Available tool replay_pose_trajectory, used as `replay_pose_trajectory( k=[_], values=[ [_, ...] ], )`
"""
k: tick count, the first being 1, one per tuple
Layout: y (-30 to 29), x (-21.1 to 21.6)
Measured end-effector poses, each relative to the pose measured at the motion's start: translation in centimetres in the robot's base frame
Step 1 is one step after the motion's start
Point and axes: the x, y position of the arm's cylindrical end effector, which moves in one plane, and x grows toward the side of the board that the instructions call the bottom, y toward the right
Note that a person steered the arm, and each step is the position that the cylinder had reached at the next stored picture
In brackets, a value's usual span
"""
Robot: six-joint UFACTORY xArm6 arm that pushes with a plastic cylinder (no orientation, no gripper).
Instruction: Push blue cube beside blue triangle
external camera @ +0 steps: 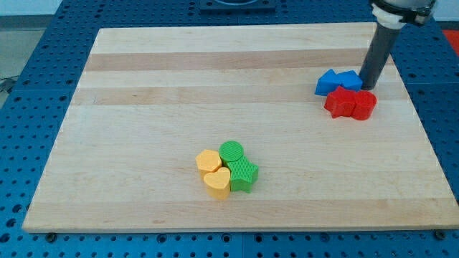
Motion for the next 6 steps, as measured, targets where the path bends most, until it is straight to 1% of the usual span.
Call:
replay_pose_trajectory(
  k=[3,4,6],
  values=[
    [-0.5,0.5],
    [0.5,-1.3],
    [-1.0,-9.3]
  ],
)
